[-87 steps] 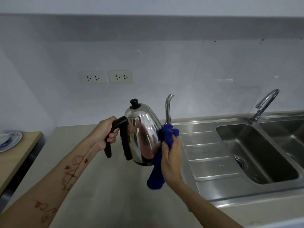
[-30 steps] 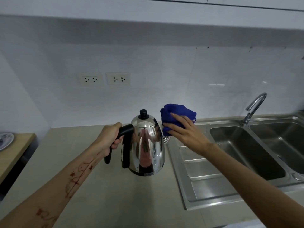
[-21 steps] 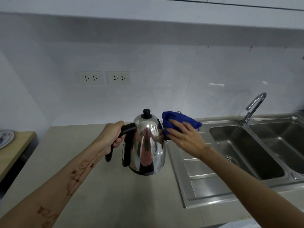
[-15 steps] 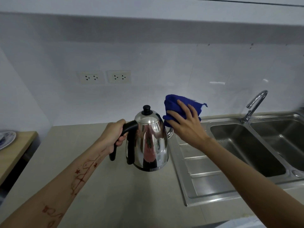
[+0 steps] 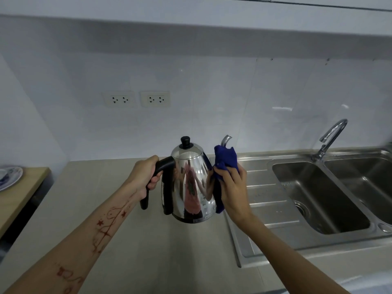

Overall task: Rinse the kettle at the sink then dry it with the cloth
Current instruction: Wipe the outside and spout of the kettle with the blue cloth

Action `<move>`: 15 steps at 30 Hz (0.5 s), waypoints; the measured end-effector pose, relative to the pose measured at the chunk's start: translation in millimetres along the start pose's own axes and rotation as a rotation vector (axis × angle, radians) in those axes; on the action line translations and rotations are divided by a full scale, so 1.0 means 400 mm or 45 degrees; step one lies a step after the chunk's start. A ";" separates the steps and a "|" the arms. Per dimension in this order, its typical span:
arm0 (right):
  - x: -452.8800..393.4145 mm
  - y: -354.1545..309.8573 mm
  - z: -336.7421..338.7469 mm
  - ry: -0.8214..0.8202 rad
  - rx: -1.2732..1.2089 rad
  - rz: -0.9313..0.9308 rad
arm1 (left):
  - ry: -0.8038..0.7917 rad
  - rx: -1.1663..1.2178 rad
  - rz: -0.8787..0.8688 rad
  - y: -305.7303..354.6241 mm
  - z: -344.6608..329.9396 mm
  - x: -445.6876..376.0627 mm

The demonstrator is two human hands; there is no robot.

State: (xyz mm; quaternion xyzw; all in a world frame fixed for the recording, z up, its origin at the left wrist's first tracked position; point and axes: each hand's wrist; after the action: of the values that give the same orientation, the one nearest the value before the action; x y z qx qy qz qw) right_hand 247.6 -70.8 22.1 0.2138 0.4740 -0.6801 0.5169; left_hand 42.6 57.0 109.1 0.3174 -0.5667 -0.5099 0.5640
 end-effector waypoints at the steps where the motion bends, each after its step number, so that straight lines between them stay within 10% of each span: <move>1: 0.010 0.000 0.003 -0.014 0.006 -0.003 | 0.001 -0.012 -0.003 -0.007 -0.001 0.002; 15: -0.049 0.036 0.032 -0.084 0.364 0.560 | -0.096 -0.048 0.015 0.018 0.005 -0.003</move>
State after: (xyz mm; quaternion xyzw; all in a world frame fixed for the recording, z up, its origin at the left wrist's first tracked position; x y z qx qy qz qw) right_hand 270.5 -72.1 37.3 0.3603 0.2981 -0.6182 0.6318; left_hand 42.3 60.5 116.0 0.2841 -0.5797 -0.5287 0.5511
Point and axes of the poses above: each hand's wrist, its own x-axis away from the middle knuckle, its own z-axis out of the back of the hand, y = z × x, and after that the axes turned 11 degrees about y, right-handed
